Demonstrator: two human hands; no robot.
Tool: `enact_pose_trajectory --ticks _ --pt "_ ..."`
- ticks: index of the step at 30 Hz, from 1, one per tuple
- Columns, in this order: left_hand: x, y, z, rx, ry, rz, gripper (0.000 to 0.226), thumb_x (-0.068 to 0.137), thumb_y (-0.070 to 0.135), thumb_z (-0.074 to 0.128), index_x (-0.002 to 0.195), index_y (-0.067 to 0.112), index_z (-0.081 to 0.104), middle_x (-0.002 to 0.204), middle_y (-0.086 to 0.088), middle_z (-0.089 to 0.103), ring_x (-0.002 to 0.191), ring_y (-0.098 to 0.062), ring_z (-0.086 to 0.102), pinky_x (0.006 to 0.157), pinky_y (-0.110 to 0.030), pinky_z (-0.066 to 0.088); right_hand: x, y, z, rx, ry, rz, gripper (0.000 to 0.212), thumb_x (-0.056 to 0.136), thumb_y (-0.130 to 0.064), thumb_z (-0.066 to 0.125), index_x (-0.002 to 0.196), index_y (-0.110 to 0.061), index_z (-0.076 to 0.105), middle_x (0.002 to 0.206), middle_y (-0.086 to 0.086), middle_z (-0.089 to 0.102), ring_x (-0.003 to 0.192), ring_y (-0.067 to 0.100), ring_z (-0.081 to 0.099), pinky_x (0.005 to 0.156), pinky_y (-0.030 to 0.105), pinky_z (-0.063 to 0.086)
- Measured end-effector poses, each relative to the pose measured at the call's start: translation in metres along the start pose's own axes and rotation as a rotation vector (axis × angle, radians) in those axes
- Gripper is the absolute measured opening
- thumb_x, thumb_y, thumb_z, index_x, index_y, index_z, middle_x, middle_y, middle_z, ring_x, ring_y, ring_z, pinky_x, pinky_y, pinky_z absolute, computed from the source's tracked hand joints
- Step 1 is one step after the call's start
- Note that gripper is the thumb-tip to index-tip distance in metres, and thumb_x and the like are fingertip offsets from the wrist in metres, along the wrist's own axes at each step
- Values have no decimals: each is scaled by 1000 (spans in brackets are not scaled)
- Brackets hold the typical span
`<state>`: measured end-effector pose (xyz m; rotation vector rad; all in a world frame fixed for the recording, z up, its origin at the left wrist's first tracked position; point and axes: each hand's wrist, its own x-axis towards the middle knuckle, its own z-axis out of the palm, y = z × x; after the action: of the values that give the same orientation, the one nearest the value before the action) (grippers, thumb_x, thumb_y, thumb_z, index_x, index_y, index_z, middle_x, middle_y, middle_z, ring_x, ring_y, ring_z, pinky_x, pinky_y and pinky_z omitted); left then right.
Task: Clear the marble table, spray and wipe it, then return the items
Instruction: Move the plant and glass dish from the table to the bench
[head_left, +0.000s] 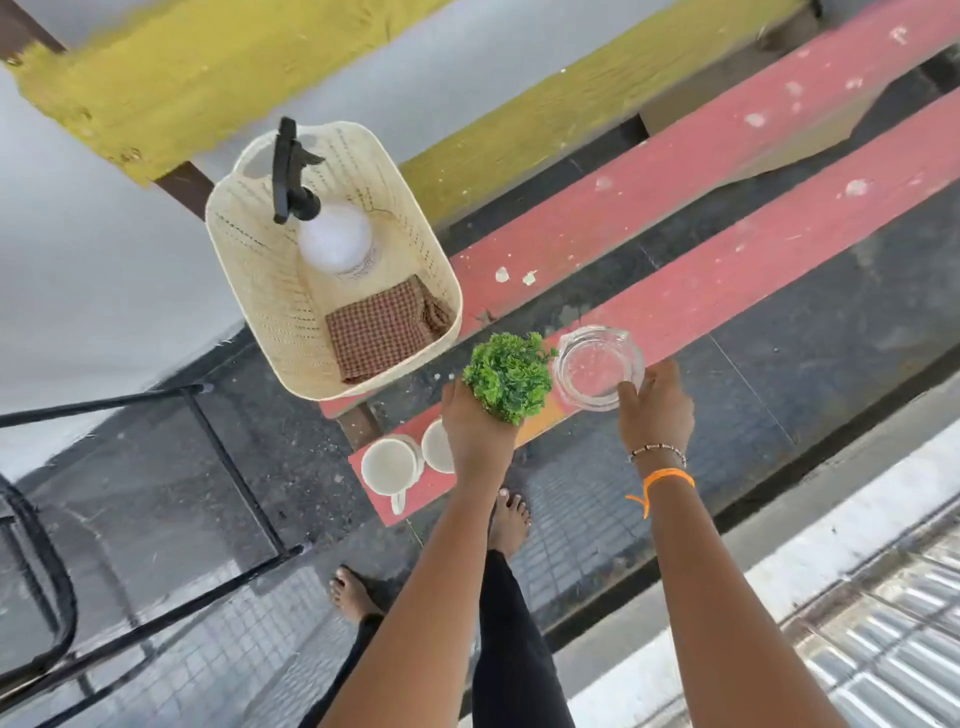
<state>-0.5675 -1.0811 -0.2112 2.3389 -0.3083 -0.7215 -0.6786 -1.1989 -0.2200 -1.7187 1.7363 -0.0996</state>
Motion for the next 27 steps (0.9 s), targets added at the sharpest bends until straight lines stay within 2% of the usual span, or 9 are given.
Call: enact_pose_trajectory --ticks 3,6,10,17,19,21,23,25,27 --pt "11 -6 21 70 -17 15 45 61 13 80 101 3 62 105 -16 64 108 -33 51 91 -33 40 16 13 12 5 -46 12 27 85 -11 52 110 -2 49 100 25 65 91 45 58 67 37 35" --pt "17 -9 34 85 -18 12 44 63 6 77 103 0 60 106 -17 62 107 -32 48 82 -22 33 26 19 20 6 -101 -11 30 84 -8 52 113 -3 48 93 27 66 87 43 58 64 33 32" --pt "22 -10 45 84 32 25 41 67 -3 71 106 -2 59 108 -19 61 108 -34 49 77 -20 32 37 23 31 39 -142 -46 28 83 -7 51 111 -6 49 79 28 65 77 40 61 66 39 46" --pt "21 -7 50 44 29 -20 44 68 -3 69 110 0 55 118 -18 53 108 -30 49 76 -10 27 42 29 38 123 -146 19 25 87 -5 51 111 -5 55 55 4 52 68 25 54 65 29 44" --pt "17 -5 50 12 34 -40 54 66 -3 72 116 2 53 121 -17 54 112 -32 49 89 -19 34 40 32 37 171 -147 45 24 89 -9 53 112 -5 56 65 10 64 73 27 62 59 21 42" --pt "13 -5 48 -36 13 -104 63 61 -1 77 119 5 52 119 -15 55 112 -33 50 97 -37 42 37 35 36 247 -144 95 21 89 -12 55 109 -6 56 76 15 70 74 22 69 58 13 44" --pt "8 -6 47 -86 -8 -169 68 58 5 81 120 8 52 116 -13 57 109 -31 54 94 -46 47 31 36 34 316 -131 139 20 88 -12 57 106 -6 55 66 5 66 57 4 66 61 14 48" --pt "1 -6 42 -164 -42 -224 74 57 7 83 123 11 49 119 -11 57 105 -26 57 93 -45 50 23 34 31 359 -99 149 19 88 -12 58 105 -5 53 60 -2 58 51 7 60 65 25 53" --pt "-8 -2 35 -243 -89 -273 79 60 1 81 129 12 44 126 -10 54 99 -19 57 90 -36 51 14 29 27 382 -86 140 18 88 -11 58 104 -4 52 63 1 56 54 12 57 68 33 52"
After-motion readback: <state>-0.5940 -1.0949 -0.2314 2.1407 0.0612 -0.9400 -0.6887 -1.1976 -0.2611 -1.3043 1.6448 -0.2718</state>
